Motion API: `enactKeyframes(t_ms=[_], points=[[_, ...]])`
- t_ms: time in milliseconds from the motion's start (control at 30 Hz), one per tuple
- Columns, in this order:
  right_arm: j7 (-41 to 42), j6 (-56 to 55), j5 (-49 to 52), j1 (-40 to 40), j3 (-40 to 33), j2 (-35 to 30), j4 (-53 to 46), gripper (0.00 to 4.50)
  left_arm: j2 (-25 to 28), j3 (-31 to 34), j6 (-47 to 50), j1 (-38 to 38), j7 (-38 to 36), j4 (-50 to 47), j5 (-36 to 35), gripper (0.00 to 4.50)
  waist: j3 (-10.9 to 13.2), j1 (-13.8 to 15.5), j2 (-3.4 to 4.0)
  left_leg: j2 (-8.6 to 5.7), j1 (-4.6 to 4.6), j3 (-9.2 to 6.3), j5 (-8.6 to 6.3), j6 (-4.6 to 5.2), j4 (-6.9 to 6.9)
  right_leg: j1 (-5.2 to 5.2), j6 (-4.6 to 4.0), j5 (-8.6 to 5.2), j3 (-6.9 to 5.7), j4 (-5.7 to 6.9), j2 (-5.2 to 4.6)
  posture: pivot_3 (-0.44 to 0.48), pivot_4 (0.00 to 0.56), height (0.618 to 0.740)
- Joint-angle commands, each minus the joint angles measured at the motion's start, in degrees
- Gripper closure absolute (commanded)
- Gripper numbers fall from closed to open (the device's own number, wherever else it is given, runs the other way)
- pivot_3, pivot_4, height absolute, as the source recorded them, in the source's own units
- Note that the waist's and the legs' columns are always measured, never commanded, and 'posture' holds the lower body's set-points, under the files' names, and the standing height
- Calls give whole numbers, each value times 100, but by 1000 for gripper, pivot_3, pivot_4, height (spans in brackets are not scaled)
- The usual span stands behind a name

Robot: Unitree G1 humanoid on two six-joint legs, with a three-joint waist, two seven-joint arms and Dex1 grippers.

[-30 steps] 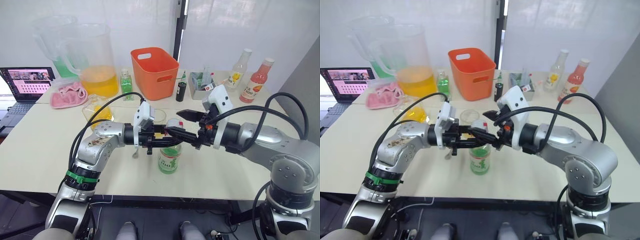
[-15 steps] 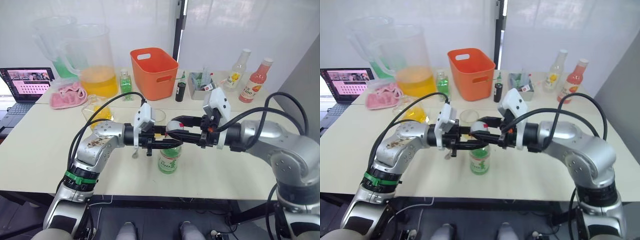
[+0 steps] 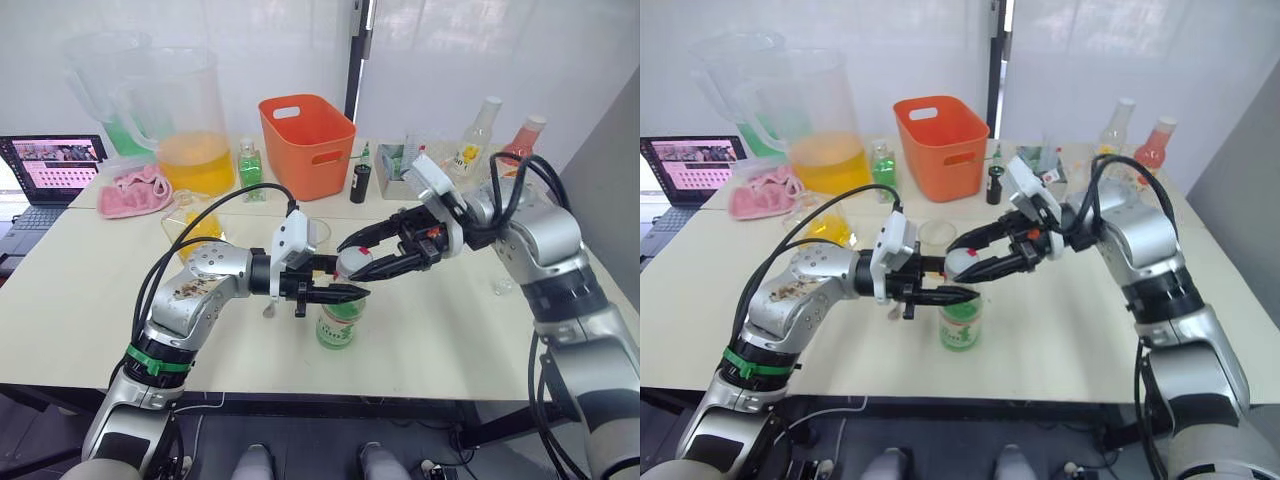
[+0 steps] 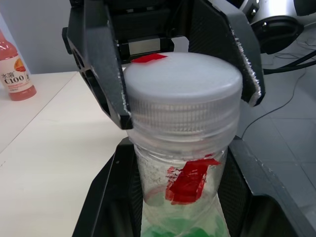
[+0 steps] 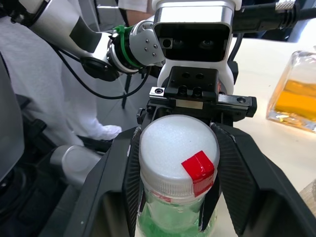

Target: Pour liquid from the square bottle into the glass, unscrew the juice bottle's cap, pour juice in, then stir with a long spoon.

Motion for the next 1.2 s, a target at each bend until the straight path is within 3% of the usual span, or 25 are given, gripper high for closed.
enactKeyframes(t_ms=[33,133,167,400,500,667,833,1067,1100,1200], points=[[303,-9,-45,-163,-145,-117,174,1098,62,-29,98,101,-74,-149,-90,3028,0,4,0,0,0,0,0,0,0,0,1,0,0,0,0,0,150,717],[193,54,-22,-98,-418,-180,55,70,71,-18,100,111,-93,-127,-108,3028,0,5,0,0,-4,0,0,0,0,-3,1,-1,0,0,0,0,150,717],[-217,169,125,37,-727,-148,-115,0,52,-34,79,107,-105,-93,-100,3028,0,5,0,0,-3,0,0,0,0,-4,1,-1,0,2,0,0,150,717],[-1849,1203,888,1502,-1969,-245,-2120,0,-65,-94,-21,-20,-220,182,-94,3028,0,33,0,-1,-4,-6,0,0,2,-1,7,-3,-3,5,0,0,150,717],[-3338,1578,1043,2159,-2427,32,-3458,0,-118,-119,-103,-130,-329,412,-64,3028,0,32,0,-1,-4,-6,0,0,5,-2,5,-3,-2,9,0,0,150,717],[-5283,2337,1265,2378,-2486,542,-4748,0,-168,-104,-220,-225,-485,689,-29,3029,0,13,0,-1,-1,-5,0,0,12,0,-4,-3,-1,8,-1,0,150,717],[-6533,3047,1419,2452,-2235,861,-5378,0,-233,-174,-305,-281,-614,834,12,3029,-1,43,0,-1,-2,-5,0,0,15,6,-8,-2,-1,1,-3,0,150,717],[-7244,3500,1575,2557,-2184,915,-5702,0,-306,-209,-357,-355,-733,930,61,3031,-1,52,0,-1,-3,-5,0,0,13,7,-9,-2,-1,-1,-3,0,150,717],[-7310,3533,1607,2558,-2198,937,-5709,537,-282,-211,-367,-349,-777,930,70,3032,-1,49,0,-1,-3,-5,1,0,13,7,-9,-2,-1,-1,-3,0,150,717],[-7407,3598,1711,2545,-2223,959,-5706,1526,-206,-186,-403,-332,-873,949,109,3038,-1,40,0,-1,-3,-6,1,1,12,6,-9,-2,-1,0,-2,0,150,717]])
